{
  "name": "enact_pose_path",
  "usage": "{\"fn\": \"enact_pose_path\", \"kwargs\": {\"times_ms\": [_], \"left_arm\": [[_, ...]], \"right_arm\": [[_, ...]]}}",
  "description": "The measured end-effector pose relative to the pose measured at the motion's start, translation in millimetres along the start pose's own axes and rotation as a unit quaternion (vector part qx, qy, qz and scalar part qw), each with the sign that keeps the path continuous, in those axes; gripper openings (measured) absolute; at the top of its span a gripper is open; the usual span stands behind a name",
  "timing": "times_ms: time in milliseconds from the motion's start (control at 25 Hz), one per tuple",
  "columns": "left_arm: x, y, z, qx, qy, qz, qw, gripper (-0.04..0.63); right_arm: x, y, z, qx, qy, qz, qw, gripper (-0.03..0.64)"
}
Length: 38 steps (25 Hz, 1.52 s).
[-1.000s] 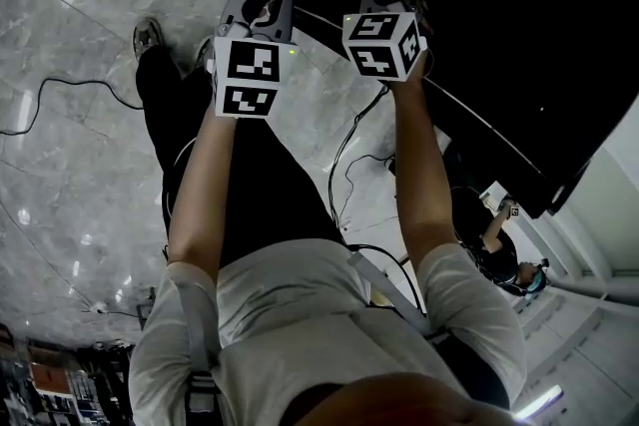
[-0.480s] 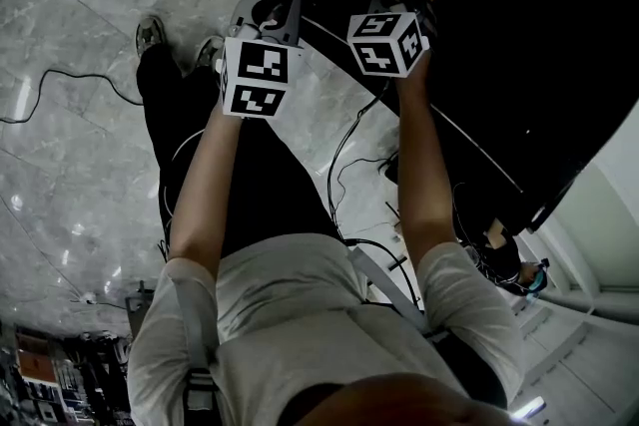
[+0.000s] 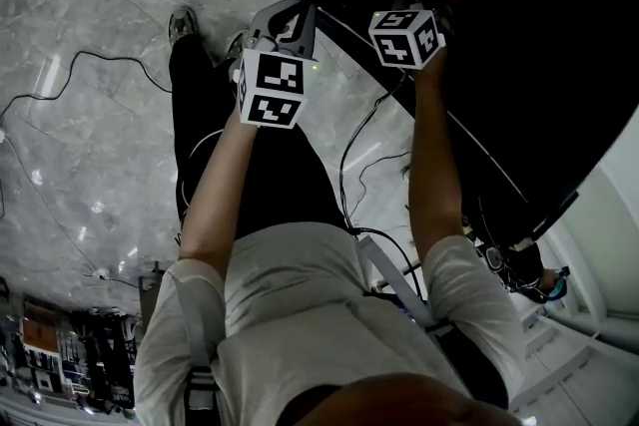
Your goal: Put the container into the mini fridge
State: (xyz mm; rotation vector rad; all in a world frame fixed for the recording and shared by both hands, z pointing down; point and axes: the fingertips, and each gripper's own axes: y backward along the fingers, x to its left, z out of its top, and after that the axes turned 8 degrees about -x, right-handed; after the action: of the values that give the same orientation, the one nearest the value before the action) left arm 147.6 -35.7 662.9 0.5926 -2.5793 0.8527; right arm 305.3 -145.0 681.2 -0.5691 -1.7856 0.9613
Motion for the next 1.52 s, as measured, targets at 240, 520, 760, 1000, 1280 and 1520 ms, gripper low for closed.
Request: {"fn": "enact_pose_path", "kwargs": {"times_ms": [240,520,760,1000,1280,1520], "left_arm": [[-1.5,36.6,14.3,0.028,-0.018,-0.01,0.9994,0.012],[1.4,82.8,50.6,0.051,-0.045,-0.018,0.9975,0.012],[2.3,117.6,109.0,0.048,-0.113,-0.046,0.9913,0.012],[-18.3,141.2,137.6,0.052,-0.156,-0.098,0.9816,0.012],[-91.2,158.8,138.3,0.045,-0.198,-0.189,0.9608,0.012],[-148.8,185.8,139.1,0.02,-0.209,-0.217,0.9533,0.012]], "right_arm": [[5.8,16.4,2.9,0.003,-0.032,0.014,0.999,0.173],[1.1,72.6,37.0,-0.035,-0.146,-0.003,0.989,0.178],[12.5,149.6,78.4,-0.084,-0.271,-0.018,0.959,0.128],[18.2,224.1,87.2,-0.129,-0.44,-0.043,0.888,0.043],[11.8,326.9,55.1,-0.182,-0.508,-0.154,0.828,0.037],[31.1,380.3,27.1,-0.193,-0.534,-0.188,0.802,0.037]]}}
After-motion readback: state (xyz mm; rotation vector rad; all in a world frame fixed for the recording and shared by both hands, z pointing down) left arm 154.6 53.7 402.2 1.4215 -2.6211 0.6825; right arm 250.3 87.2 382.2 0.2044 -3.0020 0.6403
